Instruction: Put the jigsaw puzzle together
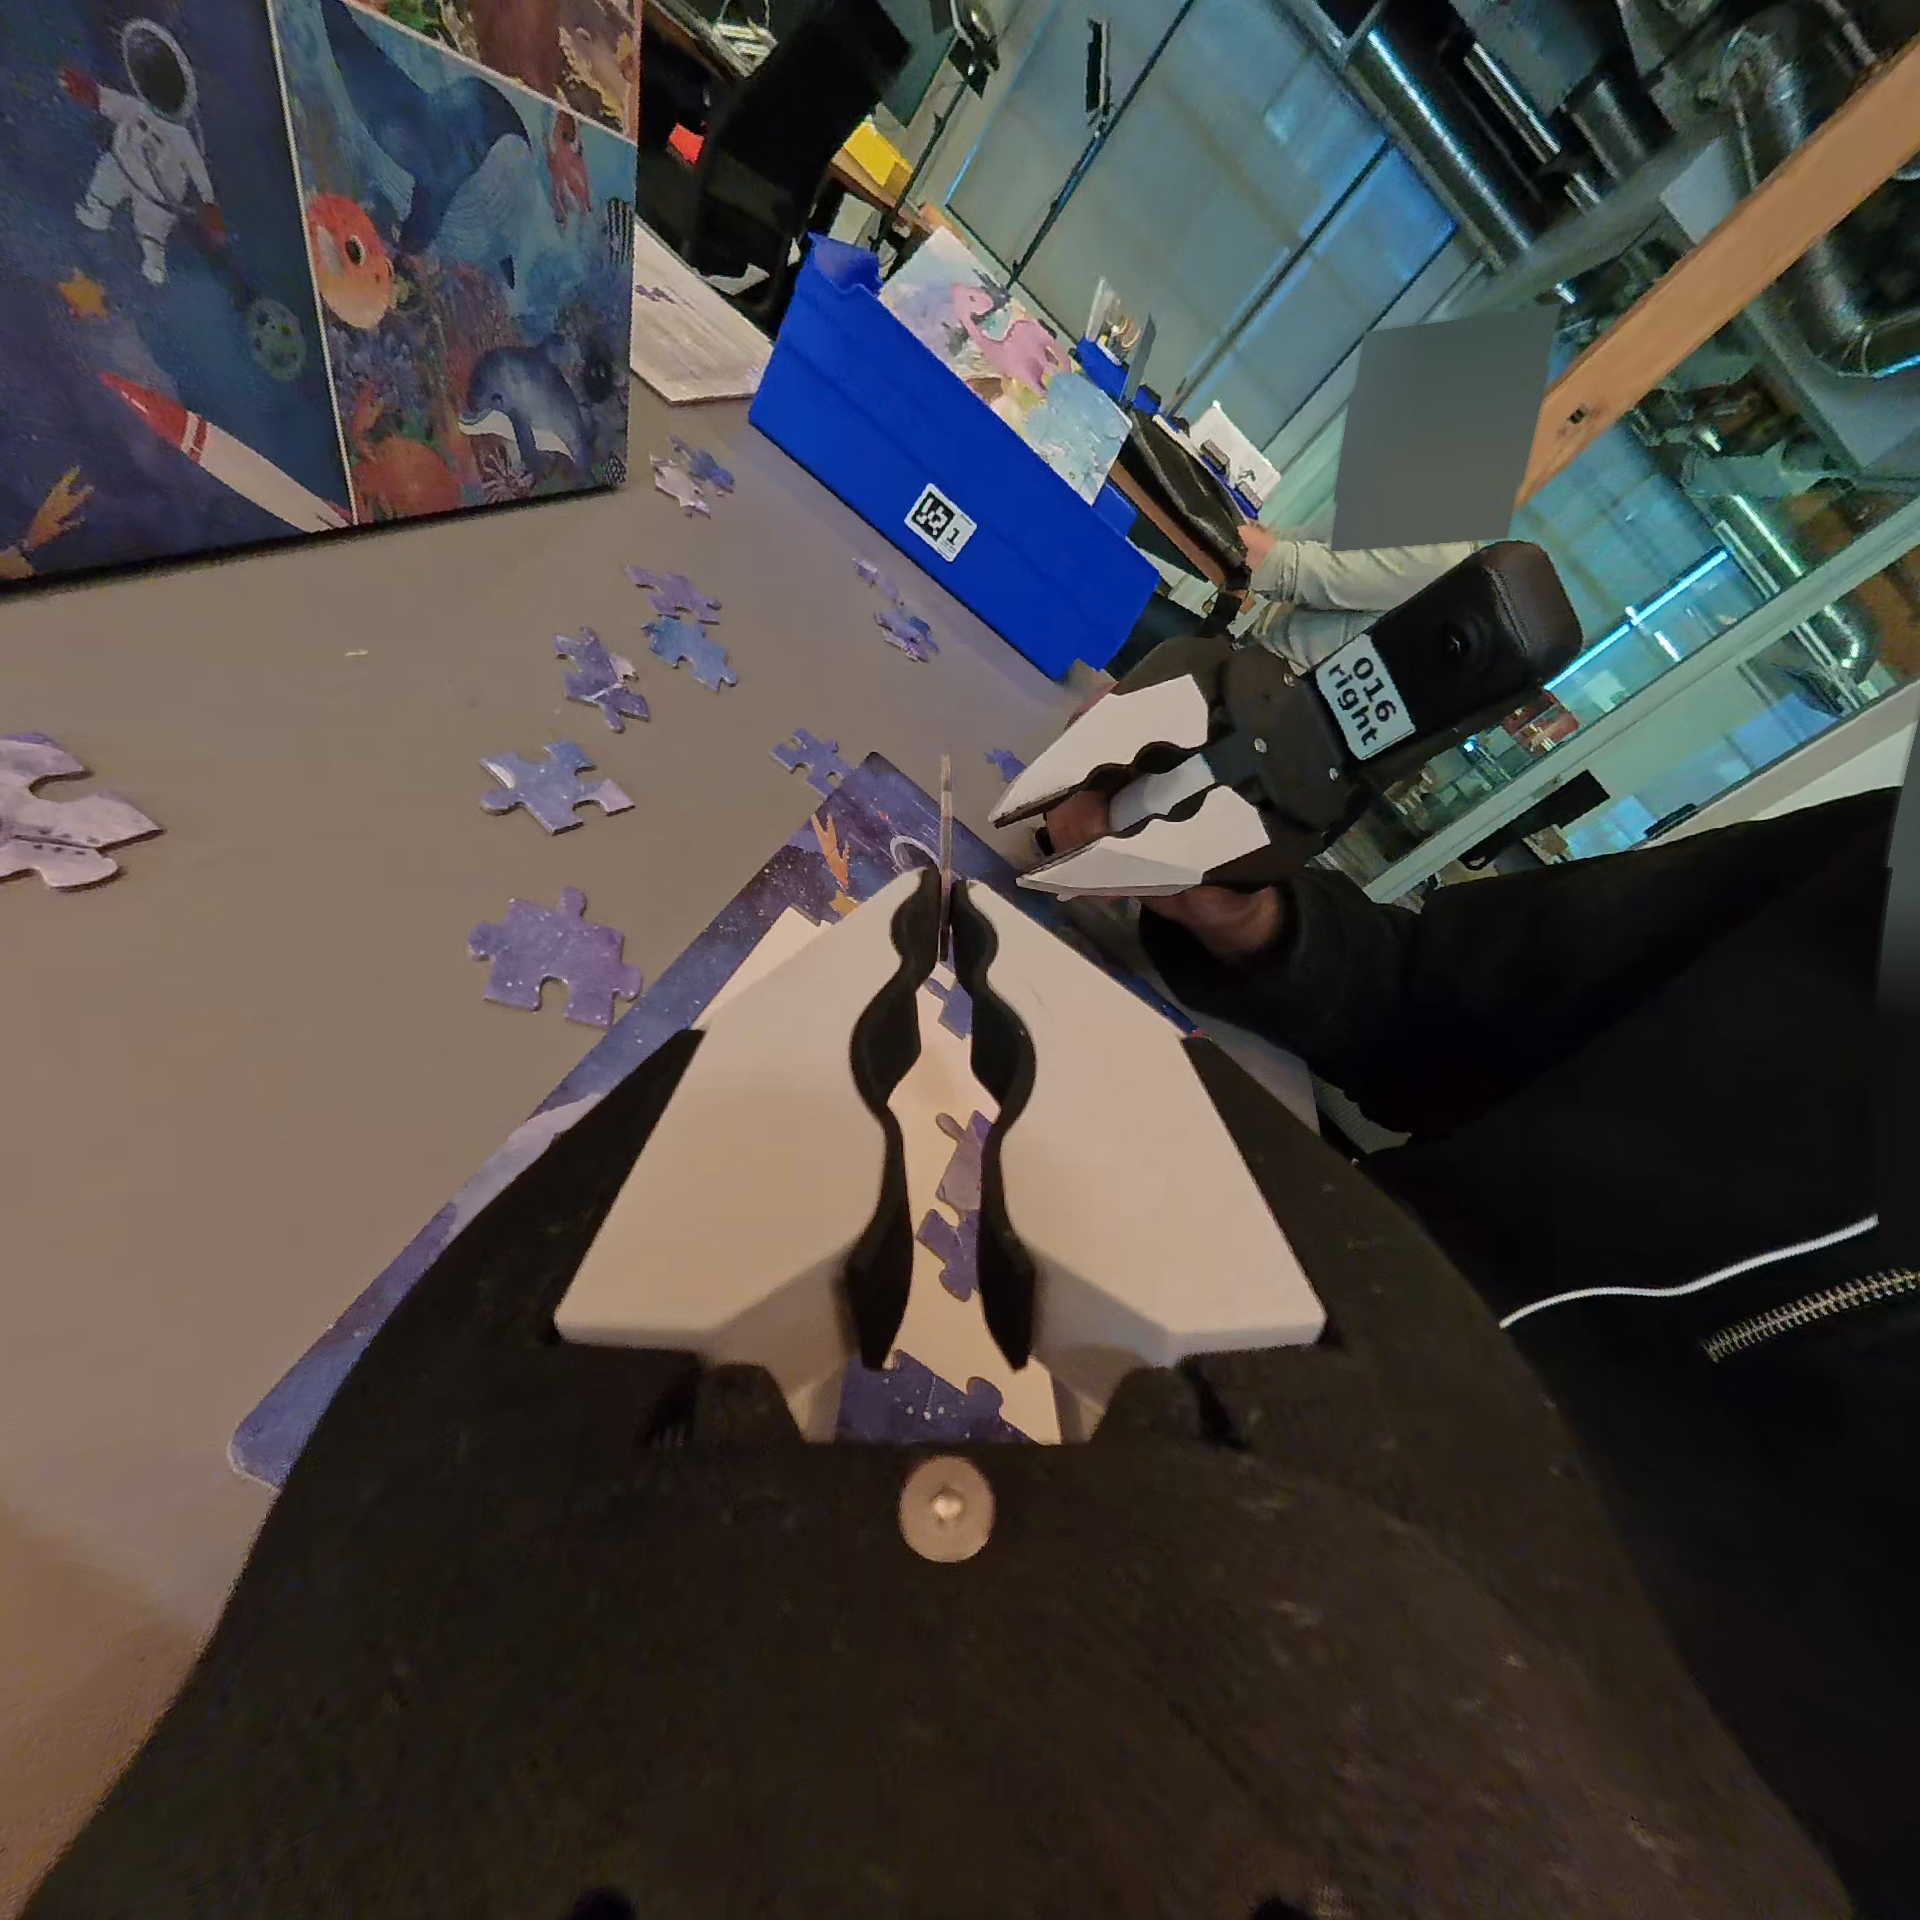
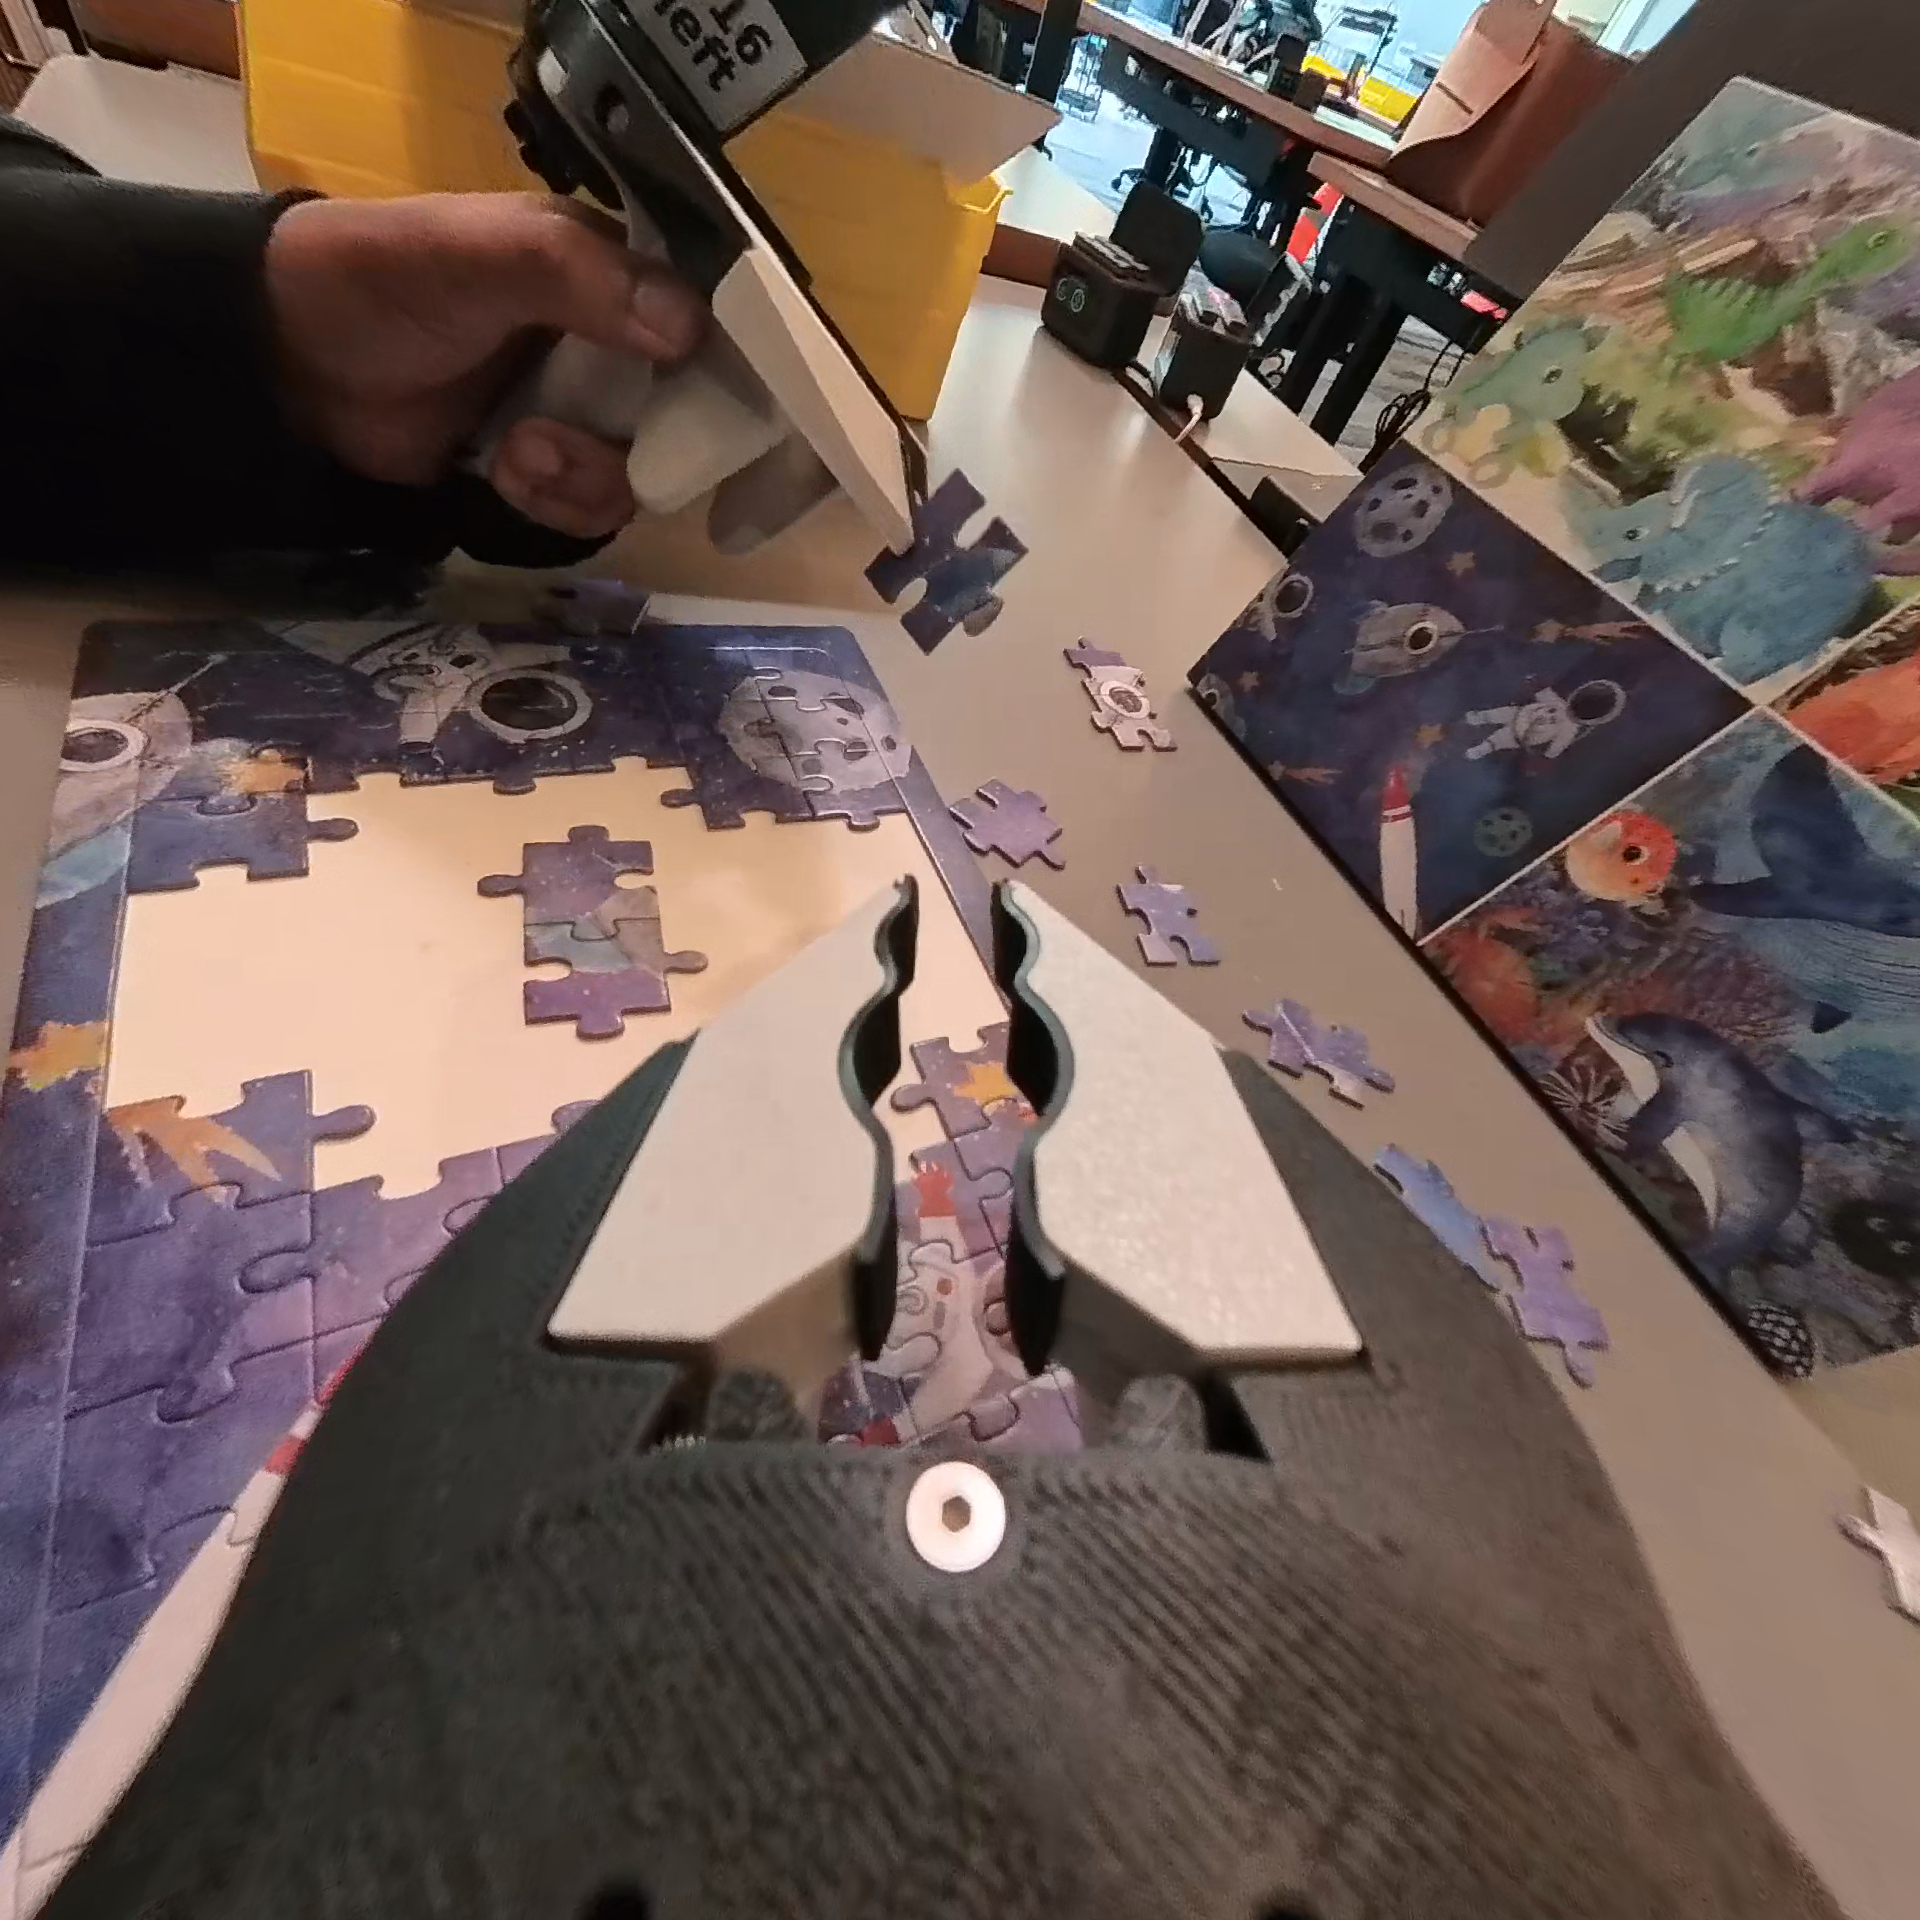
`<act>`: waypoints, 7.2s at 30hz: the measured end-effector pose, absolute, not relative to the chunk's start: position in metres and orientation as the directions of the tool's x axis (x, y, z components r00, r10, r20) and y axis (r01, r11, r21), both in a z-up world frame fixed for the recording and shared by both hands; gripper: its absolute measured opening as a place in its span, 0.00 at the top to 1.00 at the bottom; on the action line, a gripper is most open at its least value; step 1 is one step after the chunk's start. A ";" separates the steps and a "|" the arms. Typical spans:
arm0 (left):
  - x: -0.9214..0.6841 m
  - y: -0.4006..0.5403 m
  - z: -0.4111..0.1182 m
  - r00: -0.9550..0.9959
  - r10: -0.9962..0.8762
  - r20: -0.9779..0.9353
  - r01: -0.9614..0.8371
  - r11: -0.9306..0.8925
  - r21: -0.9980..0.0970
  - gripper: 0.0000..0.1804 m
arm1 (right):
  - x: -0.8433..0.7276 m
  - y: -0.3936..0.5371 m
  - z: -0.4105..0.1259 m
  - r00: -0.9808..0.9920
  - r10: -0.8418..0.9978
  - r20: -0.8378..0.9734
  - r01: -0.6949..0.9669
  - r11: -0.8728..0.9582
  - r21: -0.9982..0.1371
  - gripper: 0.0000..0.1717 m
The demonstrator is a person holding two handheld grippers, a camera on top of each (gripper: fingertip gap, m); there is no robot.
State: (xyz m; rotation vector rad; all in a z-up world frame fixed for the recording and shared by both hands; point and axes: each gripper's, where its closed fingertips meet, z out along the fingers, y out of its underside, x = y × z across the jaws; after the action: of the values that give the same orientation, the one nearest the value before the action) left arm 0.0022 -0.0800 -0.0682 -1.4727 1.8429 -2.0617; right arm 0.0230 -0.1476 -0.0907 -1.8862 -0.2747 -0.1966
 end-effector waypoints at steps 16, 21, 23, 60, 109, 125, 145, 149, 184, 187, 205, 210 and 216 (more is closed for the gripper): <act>0.002 -0.084 -0.072 -0.559 -0.548 0.623 -0.566 -0.298 -0.769 1.00 | 0.019 -0.147 -0.092 0.962 0.108 0.251 0.272 -0.307 -0.912 0.93; 0.002 -0.084 -0.073 -0.558 -0.546 0.625 -0.569 -0.296 -0.767 1.00 | 0.019 -0.147 -0.092 0.963 0.110 0.247 0.269 -0.308 -0.913 0.93; 0.002 -0.085 -0.073 -0.558 -0.545 0.626 -0.571 -0.295 -0.766 1.00 | 0.018 -0.146 -0.093 0.963 0.112 0.246 0.269 -0.308 -0.913 0.93; -0.016 -0.130 -0.100 -0.577 -0.437 0.690 -0.720 -0.126 -0.682 1.00 | -0.006 -0.141 -0.109 0.894 0.208 0.397 0.447 -0.345 -0.825 0.91; -0.015 -0.128 -0.115 -0.550 -0.492 0.675 -0.745 -0.076 -0.663 0.98 | -0.007 -0.142 -0.120 0.916 0.243 0.320 0.394 -0.397 -0.829 0.95; -0.010 -0.119 -0.131 -0.536 -0.642 0.548 -0.729 0.025 -0.684 0.96 | -0.012 -0.146 -0.145 0.930 0.315 0.188 0.336 -0.524 -0.783 0.96; -0.018 -0.125 -0.142 -0.549 -0.673 0.495 -0.745 0.126 -0.655 0.98 | -0.015 -0.143 -0.155 0.919 0.366 0.143 0.349 -0.592 -0.727 0.95; -0.019 -0.126 -0.144 -0.549 -0.670 0.499 -0.751 0.134 -0.647 0.98 | -0.016 -0.144 -0.155 0.919 0.368 0.139 0.347 -0.594 -0.725 0.95; -0.058 -0.141 -0.158 -0.861 -0.508 0.005 -0.399 0.670 -0.626 0.79 | 0.061 -0.183 -0.110 0.981 0.095 0.167 0.192 -0.537 -0.821 0.95; -0.056 -0.139 -0.159 -0.852 -0.523 0.018 -0.418 0.659 -0.625 0.79 | 0.096 -0.207 -0.097 0.980 -0.028 0.198 0.153 -0.531 -0.834 0.95; -0.053 -0.137 -0.152 -0.826 -0.560 0.062 -0.459 0.605 -0.650 0.81 | 0.160 -0.298 -0.146 0.936 -0.333 -0.112 -0.306 -0.614 -0.728 0.95; -0.050 -0.136 -0.142 -0.821 -0.569 0.057 -0.444 0.571 -0.691 0.81 | 0.158 -0.297 -0.147 0.938 -0.328 -0.113 -0.304 -0.619 -0.724 0.94; -0.038 -0.129 -0.125 -0.786 -0.618 0.006 -0.411 0.516 -0.751 0.82 | 0.174 -0.303 -0.129 0.917 -0.384 -0.106 -0.311 -0.524 -0.793 0.89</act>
State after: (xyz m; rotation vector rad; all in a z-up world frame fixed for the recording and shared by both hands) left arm -0.0383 -0.1295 -0.1250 -0.8673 2.4976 -1.1332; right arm 0.1737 -0.3026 -0.1288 -2.1606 0.4938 -0.1014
